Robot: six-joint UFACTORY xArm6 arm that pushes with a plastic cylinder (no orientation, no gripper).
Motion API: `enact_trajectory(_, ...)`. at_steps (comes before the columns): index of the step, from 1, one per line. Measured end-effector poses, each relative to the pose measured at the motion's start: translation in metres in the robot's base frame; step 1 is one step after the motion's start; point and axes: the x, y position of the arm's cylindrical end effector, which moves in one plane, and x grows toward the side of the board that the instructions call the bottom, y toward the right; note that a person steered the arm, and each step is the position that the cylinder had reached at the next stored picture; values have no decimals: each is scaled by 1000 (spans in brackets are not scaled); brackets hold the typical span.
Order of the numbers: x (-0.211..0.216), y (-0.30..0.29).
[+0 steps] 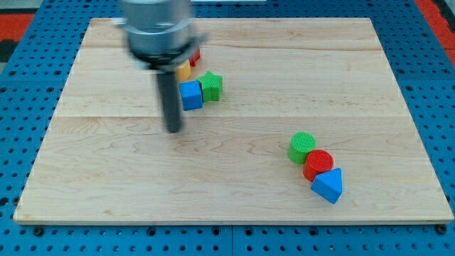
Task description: Push the green star into the green circle
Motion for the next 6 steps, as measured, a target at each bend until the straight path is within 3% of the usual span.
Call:
enact_trajectory(1,-56,-82)
enact_trajectory(2,-107,-9)
enact_trajectory(4,-69,171)
enact_trajectory(6,-22,263)
